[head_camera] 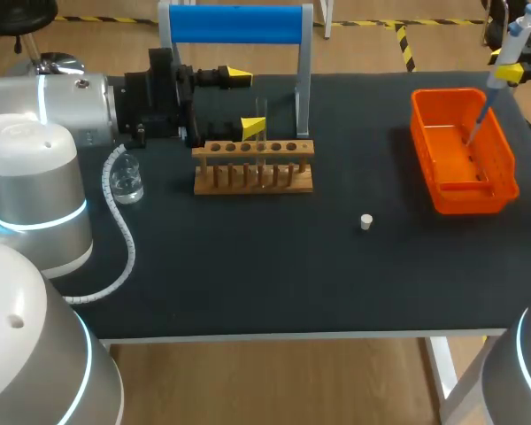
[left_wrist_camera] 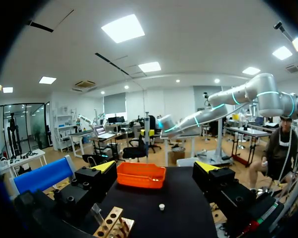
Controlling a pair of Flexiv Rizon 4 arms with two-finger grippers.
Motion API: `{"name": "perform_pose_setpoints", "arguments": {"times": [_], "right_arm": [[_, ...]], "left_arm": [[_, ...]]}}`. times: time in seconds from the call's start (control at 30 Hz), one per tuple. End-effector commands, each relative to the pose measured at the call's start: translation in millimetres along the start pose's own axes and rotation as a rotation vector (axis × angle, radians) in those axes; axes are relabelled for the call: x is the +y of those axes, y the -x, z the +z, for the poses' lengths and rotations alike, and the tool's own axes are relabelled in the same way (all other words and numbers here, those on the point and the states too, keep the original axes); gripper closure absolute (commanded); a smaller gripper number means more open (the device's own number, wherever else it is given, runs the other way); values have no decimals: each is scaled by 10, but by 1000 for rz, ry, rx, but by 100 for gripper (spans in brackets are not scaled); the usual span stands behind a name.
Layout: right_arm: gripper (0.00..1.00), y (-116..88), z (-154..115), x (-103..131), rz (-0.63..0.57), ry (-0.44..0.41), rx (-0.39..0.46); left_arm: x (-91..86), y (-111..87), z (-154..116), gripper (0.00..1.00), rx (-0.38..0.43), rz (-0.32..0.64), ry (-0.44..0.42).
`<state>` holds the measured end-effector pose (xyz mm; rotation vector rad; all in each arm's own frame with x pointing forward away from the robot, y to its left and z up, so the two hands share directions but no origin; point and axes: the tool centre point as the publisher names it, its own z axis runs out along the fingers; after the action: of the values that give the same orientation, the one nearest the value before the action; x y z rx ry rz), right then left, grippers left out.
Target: Invert the test tube, pick up the pipette, mount the tip to pipette, aspirate from beaker and dispense into the tube, eject the tip, return the pipette, and cap with the stopper.
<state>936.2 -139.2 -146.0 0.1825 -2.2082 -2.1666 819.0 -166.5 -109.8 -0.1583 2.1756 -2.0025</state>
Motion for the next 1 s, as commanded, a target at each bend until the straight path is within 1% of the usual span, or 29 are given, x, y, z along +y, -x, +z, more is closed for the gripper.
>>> {"name": "perform_pose_setpoints", "arguments": {"times": [0.03,0.47,0.7,0.87,0.9,1.0], "right_arm": [[100,12,-10,1,0,-1,3],[100,12,-10,1,0,-1,3],[100,12,-10,1,0,-1,3],[100,12,-10,1,0,-1,3],[100,12,-10,1,0,-1,3],[100,12,-10,1,0,-1,3]], "left_arm": [[5,-11,-1,0,-4,1,-2],[5,-11,-1,0,-4,1,-2],[-211,118,627,0,0,-20,47],[-379,217,1123,0,22,-7,54],[-414,236,1240,0,28,-5,71],[-501,252,1527,0,34,0,71]]}}
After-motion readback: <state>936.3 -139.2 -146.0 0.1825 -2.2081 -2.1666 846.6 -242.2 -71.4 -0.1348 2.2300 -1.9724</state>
